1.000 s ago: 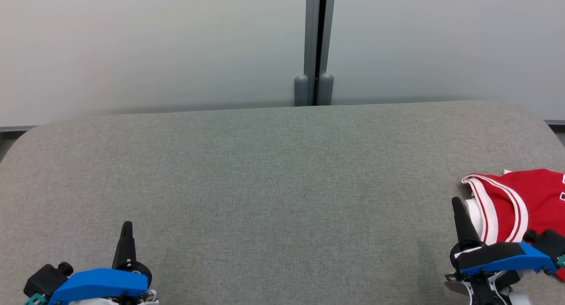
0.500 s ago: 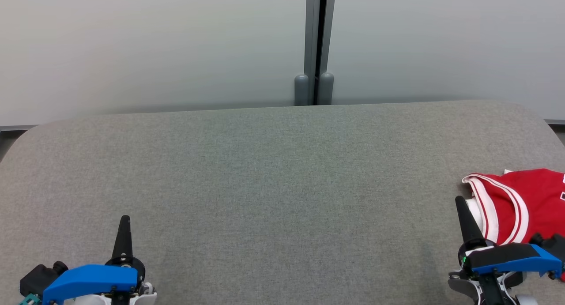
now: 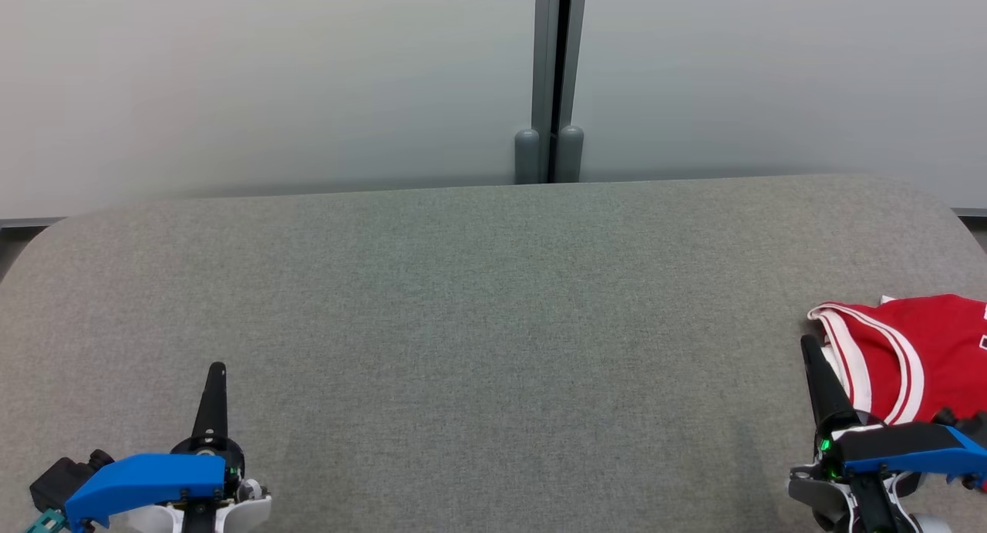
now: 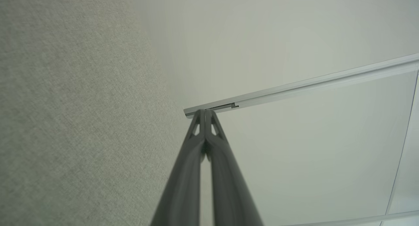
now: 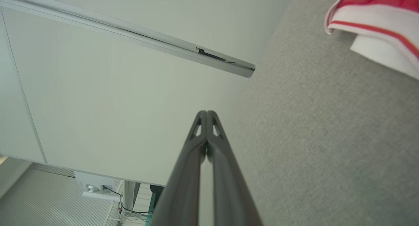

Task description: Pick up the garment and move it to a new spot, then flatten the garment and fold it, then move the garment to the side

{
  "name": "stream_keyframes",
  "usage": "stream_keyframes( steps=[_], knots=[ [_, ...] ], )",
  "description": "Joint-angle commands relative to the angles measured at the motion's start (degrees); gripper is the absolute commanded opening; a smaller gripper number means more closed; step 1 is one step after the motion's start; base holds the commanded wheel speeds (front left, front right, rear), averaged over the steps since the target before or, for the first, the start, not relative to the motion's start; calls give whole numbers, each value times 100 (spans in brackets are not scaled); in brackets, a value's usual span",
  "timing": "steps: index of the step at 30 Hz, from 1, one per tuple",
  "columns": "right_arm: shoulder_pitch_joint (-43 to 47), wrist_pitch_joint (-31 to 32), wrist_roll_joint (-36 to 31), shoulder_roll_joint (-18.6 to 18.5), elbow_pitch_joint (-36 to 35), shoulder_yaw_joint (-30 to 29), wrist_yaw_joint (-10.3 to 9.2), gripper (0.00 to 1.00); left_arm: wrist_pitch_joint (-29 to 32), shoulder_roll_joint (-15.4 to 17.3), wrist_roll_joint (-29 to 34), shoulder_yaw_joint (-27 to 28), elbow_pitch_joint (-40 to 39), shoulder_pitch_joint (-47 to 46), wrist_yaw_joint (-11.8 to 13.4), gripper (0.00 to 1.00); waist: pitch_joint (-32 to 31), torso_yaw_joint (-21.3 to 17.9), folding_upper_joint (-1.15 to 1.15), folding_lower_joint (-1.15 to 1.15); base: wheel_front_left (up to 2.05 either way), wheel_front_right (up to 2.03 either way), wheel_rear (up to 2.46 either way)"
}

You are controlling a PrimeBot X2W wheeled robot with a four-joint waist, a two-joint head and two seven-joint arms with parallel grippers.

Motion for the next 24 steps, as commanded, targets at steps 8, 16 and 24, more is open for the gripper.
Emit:
stream_keyframes(
  steps=[8, 16, 24],
  knots=[
    [91, 134, 528, -51, -172, -42, 2, 0, 138, -10, -467, 74, -148, -124, 9, 0, 7, 3, 0, 0, 0, 0, 0],
    [115, 230, 908, -54, -255, -68, 2, 0, 231, -26, -808, 110, -221, -146, 10, 0, 12, 5, 0, 0, 0, 0, 0],
    [137, 309, 1220, -56, -323, -88, 2, 0, 305, -41, -1089, 130, -274, -163, 10, 0, 17, 7, 0, 0, 0, 0, 0]
  ],
)
